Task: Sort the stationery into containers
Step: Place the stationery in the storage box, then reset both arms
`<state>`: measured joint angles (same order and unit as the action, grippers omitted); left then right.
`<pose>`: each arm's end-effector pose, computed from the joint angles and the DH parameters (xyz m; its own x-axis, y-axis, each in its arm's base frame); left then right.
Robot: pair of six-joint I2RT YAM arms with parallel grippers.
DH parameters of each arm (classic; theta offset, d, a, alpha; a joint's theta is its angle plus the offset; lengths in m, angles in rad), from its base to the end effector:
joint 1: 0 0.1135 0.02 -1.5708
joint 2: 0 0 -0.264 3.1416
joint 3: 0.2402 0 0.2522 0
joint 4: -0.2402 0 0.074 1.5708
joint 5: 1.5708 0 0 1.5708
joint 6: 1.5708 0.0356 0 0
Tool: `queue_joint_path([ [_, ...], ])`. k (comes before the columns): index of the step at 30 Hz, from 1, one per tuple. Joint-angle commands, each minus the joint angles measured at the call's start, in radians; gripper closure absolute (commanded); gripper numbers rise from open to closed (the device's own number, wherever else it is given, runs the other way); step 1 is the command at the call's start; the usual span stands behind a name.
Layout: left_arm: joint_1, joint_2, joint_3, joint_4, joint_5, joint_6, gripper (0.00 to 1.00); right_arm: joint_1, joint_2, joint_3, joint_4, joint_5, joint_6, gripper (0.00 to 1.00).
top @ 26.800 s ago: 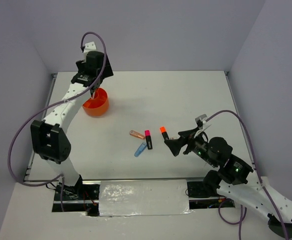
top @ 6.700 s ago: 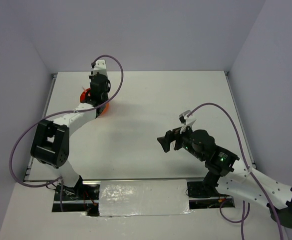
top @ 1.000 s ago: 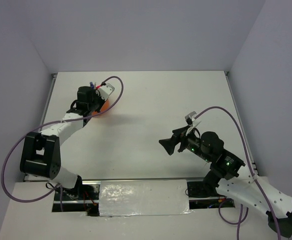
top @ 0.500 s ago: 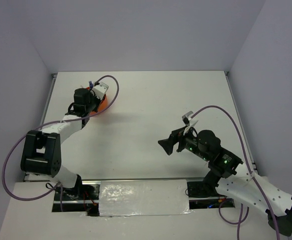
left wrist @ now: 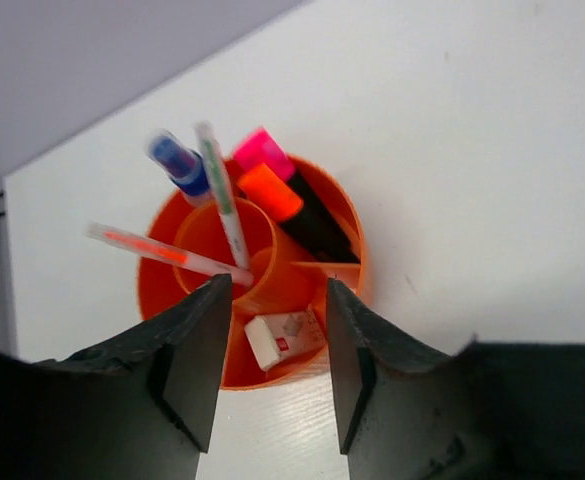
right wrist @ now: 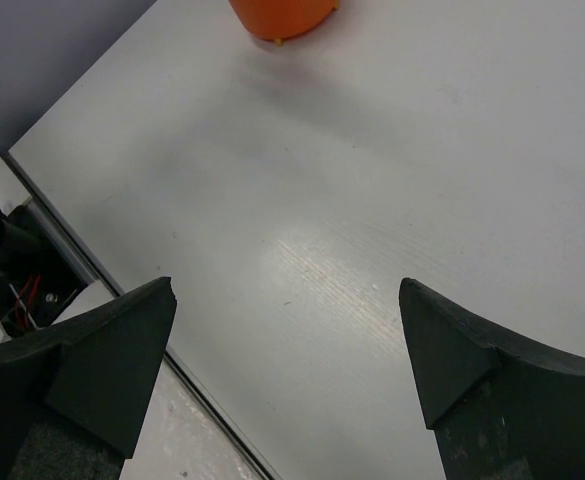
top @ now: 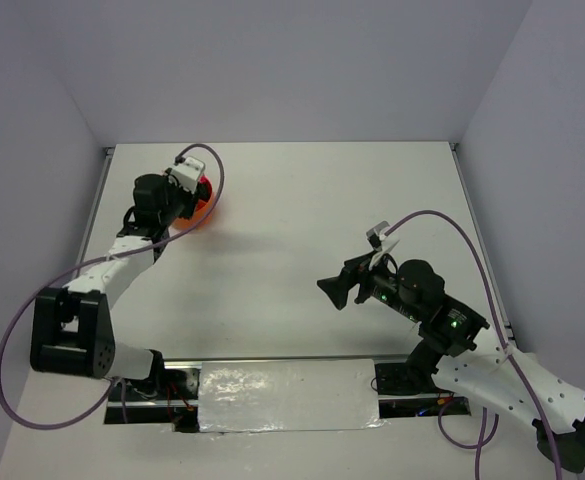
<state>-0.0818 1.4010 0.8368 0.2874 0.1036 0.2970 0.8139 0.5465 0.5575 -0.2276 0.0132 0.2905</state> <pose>0.3183 -0.0298 0.2635 -0.2076 0.3091 -0.9281 0.2522 0.9336 0.2545 0.1004 0.1056 0.2898 -0.3471 0.0497 -0.9365 -0.6457 0.7116 0.2770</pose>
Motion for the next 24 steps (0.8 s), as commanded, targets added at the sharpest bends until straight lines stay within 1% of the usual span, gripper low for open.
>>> queue_joint_path([
  [1,-0.004,-0.137,0.093,0.009,-0.02,-0.122,0.45,0.004,-0.003,0.064,0.005,0.024,-0.014,0.0],
  [2,-0.012,-0.152,0.169,-0.035,-0.048,-0.145,0.35,0.004,-0.003,0.071,-0.004,0.034,-0.017,0.0],
  [3,-0.016,-0.177,0.215,-0.156,-0.079,-0.177,0.01,0.004,-0.003,0.1,-0.018,0.066,-0.019,0.0],
  [4,-0.018,-0.186,0.27,-0.233,-0.099,-0.261,0.01,0.004,-0.003,0.12,-0.062,0.088,-0.02,0.0],
  [5,-0.016,-0.197,0.374,-0.31,-0.187,-0.31,0.01,0.004,-0.003,0.169,-0.093,0.115,-0.022,0.0],
  [6,-0.018,-0.223,0.418,-0.395,-0.232,-0.387,0.01,0.004,-0.003,0.198,-0.126,0.183,-0.019,0.0],
  [7,-0.018,-0.243,0.453,-0.533,-0.269,-0.495,0.01,0.002,-0.003,0.231,-0.166,0.224,-0.014,0.0],
  [8,-0.016,-0.267,0.484,-0.594,-0.341,-0.55,0.01,0.005,-0.005,0.293,-0.246,0.264,-0.005,0.0],
  [9,-0.016,-0.325,0.486,-0.646,-0.373,-0.606,0.01,0.004,-0.003,0.327,-0.284,0.305,0.001,0.0],
  [10,-0.015,-0.362,0.475,-0.686,-0.396,-0.683,0.01,0.004,0.001,0.367,-0.335,0.379,0.007,0.0],
  [11,-0.015,-0.399,0.435,-0.738,-0.401,-0.697,0.01,0.004,0.009,0.439,-0.425,0.408,0.018,0.0],
  [12,-0.015,-0.478,0.414,-0.757,-0.386,-0.703,0.01,0.004,0.012,0.474,-0.467,0.431,0.021,0.0],
  [13,-0.016,-0.523,0.391,-0.78,-0.38,-0.722,0.01,0.004,0.015,0.51,-0.554,0.465,0.027,0.0],
  [14,-0.016,-0.561,0.343,-0.827,-0.381,-0.731,0.01,0.004,0.016,0.569,-0.593,0.481,0.038,0.0],
  [15,-0.016,-0.647,0.32,-0.841,-0.372,-0.736,0.01,0.004,0.013,0.593,-0.62,0.499,0.045,0.0],
  [16,-0.015,-0.689,0.296,-0.855,-0.364,-0.734,0.01,0.004,0.007,0.613,-0.672,0.516,0.053,0.0],
  [17,-0.016,-0.727,0.26,-0.885,-0.357,-0.733,0.01,0.002,-0.008,0.642,-0.694,0.518,0.059,0.0],
  [18,-0.016,-0.794,0.248,-0.902,-0.34,-0.728,0.01,0.004,-0.017,0.653,-0.711,0.516,0.059,0.0],
  [19,-0.016,-0.822,0.239,-0.921,-0.329,-0.725,0.01,0.004,-0.023,0.66,-0.739,0.51,0.058,0.0],
  [20,-0.015,-0.844,0.243,-0.944,-0.321,-0.726,0.01,0.004,-0.037,0.668,-0.753,0.501,0.052,0.0],
  [21,-0.016,-0.881,0.248,-1.005,-0.311,-0.722,0.01,0.004,-0.043,0.671,-0.766,0.502,0.055,0.0],
  [23,-0.015,-0.898,0.257,-1.028,-0.269,-0.711,0.01,0.004,-0.059,0.679,-0.803,0.513,0.056,0.0],
  [24,-0.016,-0.945,0.26,-1.095,-0.259,-0.708,0.01,0.004,-0.063,0.68,-0.823,0.521,0.058,0.0],
])
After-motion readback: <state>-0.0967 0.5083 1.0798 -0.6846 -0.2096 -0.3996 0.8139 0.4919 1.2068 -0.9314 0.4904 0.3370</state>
